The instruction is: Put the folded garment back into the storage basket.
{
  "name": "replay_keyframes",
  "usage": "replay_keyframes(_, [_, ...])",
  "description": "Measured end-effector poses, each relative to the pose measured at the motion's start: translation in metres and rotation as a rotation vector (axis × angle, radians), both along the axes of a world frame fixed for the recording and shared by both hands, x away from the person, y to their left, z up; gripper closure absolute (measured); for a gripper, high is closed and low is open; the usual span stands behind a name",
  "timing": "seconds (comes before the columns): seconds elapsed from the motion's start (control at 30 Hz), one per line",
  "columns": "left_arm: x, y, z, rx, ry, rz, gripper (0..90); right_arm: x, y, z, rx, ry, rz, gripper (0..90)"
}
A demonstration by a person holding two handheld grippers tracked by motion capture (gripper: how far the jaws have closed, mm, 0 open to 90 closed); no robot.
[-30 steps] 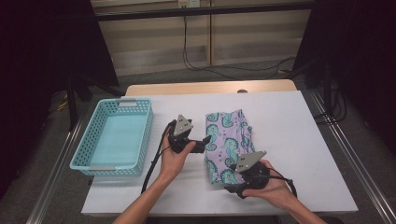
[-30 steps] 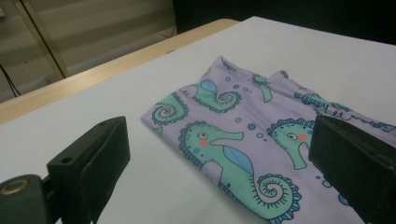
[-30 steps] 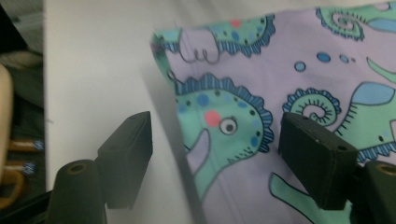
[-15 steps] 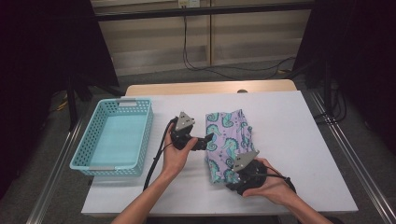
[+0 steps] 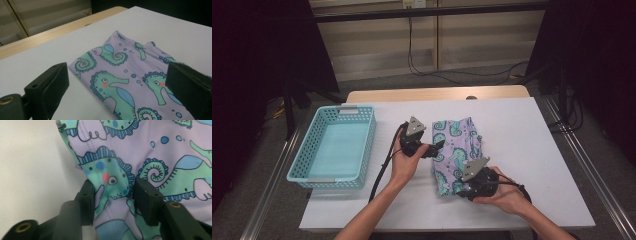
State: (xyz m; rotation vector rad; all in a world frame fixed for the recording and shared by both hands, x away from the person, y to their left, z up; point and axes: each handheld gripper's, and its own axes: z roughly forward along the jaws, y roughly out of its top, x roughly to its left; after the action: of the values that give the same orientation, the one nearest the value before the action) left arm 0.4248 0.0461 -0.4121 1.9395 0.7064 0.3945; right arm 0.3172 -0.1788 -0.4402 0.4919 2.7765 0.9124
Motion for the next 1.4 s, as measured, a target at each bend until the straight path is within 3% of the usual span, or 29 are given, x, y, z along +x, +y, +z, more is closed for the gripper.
replay_keyframes(0.1, [0.001, -0.002, 0.000, 0.000, -0.003, -0.008, 5.2, 0.001, -0.002, -0.001, 0.015, -0.011, -0.012, 63.0])
replay_keyframes(0.3, [0.005, -0.002, 0.003, -0.008, -0.011, 0.007, 5.2, 0.000, -0.001, 0.000, -0.009, -0.033, -0.008, 64.3])
replay_keyframes(0.33, [0.006, -0.001, 0.004, 0.007, -0.014, 0.009, 5.2, 0.000, 0.000, 0.000, -0.009, -0.019, -0.021, 64.6])
replay_keyframes(0.43, [0.006, -0.002, 0.005, -0.007, -0.011, 0.015, 5.2, -0.001, 0.000, 0.000, -0.011, -0.015, -0.033, 66.6])
replay_keyframes(0.5, [0.007, -0.003, 0.005, 0.014, -0.014, 0.011, 5.3, 0.001, -0.001, 0.000, -0.005, -0.019, -0.035, 71.0])
replay_keyframes(0.77, [0.017, -0.004, 0.001, 0.002, -0.007, 0.033, 5.2, 0.004, -0.004, -0.001, 0.011, -0.015, -0.071, 79.9])
replay_keyframes(0.97, [0.030, -0.004, -0.008, 0.022, -0.027, 0.041, 5.0, 0.004, -0.005, -0.002, 0.032, -0.013, -0.081, 81.2])
replay_keyframes(1.07, [0.036, -0.004, -0.011, 0.028, 0.011, 0.053, 5.0, 0.005, -0.007, -0.002, 0.044, -0.001, -0.087, 81.3])
replay_keyframes(1.33, [0.056, -0.008, -0.009, 0.013, 0.023, 0.089, 4.1, 0.005, -0.008, -0.003, 0.056, -0.003, -0.091, 81.2])
replay_keyframes(1.4, [0.059, -0.007, -0.007, 0.036, 0.024, 0.087, 4.4, 0.005, -0.008, -0.003, 0.057, 0.004, -0.097, 81.3])
